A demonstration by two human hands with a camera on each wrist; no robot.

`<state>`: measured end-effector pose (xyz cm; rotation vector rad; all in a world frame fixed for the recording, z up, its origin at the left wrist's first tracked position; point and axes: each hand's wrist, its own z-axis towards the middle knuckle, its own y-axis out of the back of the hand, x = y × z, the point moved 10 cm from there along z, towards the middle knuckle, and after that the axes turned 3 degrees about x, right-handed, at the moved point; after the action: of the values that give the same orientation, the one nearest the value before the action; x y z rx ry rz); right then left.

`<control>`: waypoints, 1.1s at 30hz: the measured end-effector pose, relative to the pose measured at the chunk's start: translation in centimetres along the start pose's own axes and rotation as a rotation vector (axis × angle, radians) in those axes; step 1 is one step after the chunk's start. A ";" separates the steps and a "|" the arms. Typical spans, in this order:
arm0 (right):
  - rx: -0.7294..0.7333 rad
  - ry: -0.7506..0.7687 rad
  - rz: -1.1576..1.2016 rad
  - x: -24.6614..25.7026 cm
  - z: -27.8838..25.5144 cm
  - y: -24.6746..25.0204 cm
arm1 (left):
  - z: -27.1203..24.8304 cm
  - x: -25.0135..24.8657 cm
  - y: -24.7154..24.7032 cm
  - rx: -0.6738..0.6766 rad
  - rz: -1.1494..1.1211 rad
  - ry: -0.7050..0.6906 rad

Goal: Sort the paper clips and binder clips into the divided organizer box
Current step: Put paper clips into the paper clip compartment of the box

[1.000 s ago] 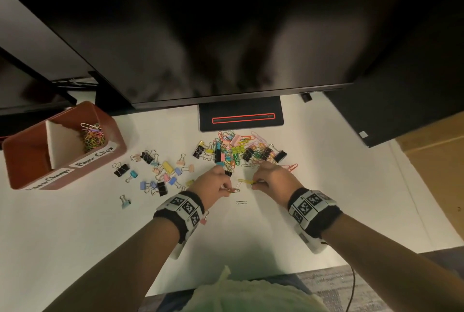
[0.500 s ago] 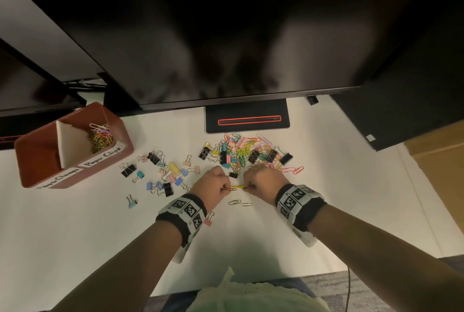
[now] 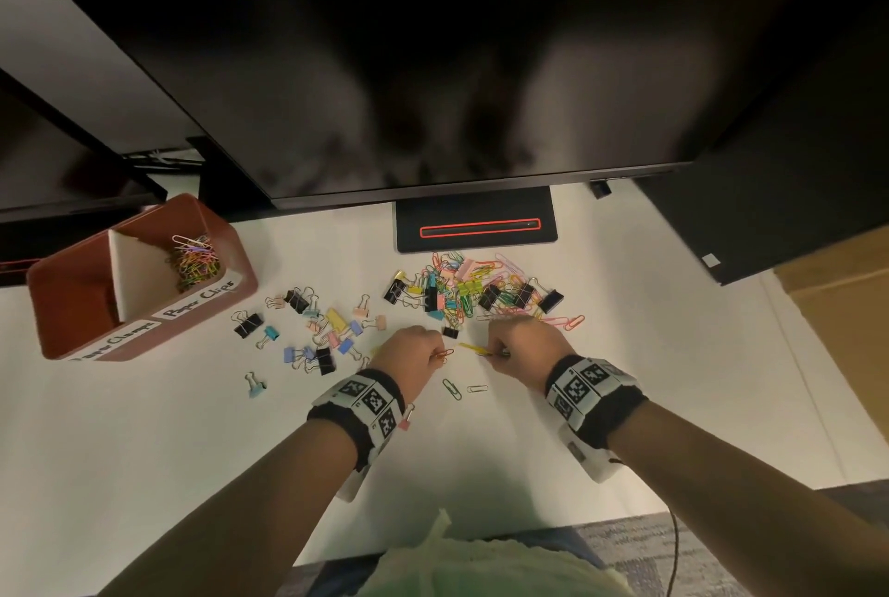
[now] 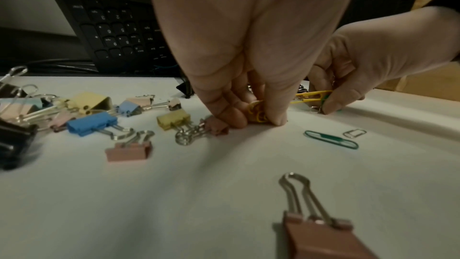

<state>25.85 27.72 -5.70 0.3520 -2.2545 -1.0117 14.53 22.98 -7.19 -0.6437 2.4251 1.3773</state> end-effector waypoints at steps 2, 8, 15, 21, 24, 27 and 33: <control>-0.013 -0.017 0.017 -0.4 -0.4 0.2 | 0.1 0.0 -0.1 0.021 0.026 0.006; -0.056 -0.052 0.034 -0.7 -1.2 0.8 | 0.1 0.0 -1.0 0.083 0.158 -0.032; -0.192 0.064 0.015 5.1 -0.2 4.9 | -2.3 1.6 4.6 -0.132 -0.180 -0.041; -0.269 0.313 0.069 20.0 5.0 8.6 | -8.2 13.5 17.2 -0.499 -0.313 0.173; -0.281 0.361 0.126 27.6 8.4 9.1 | -10.6 20.6 21.1 -0.530 -0.284 0.367; -0.229 0.333 0.144 33.3 12.4 8.3 | -11.7 25.2 22.7 -0.558 -0.368 0.495; -0.109 0.174 0.207 35.1 18.0 5.0 | -10.6 26.0 22.2 -0.333 -0.208 0.474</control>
<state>-12.52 24.77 4.44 0.1497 -2.0237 -0.9524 -19.36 17.49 3.03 -1.4034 2.3743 1.7057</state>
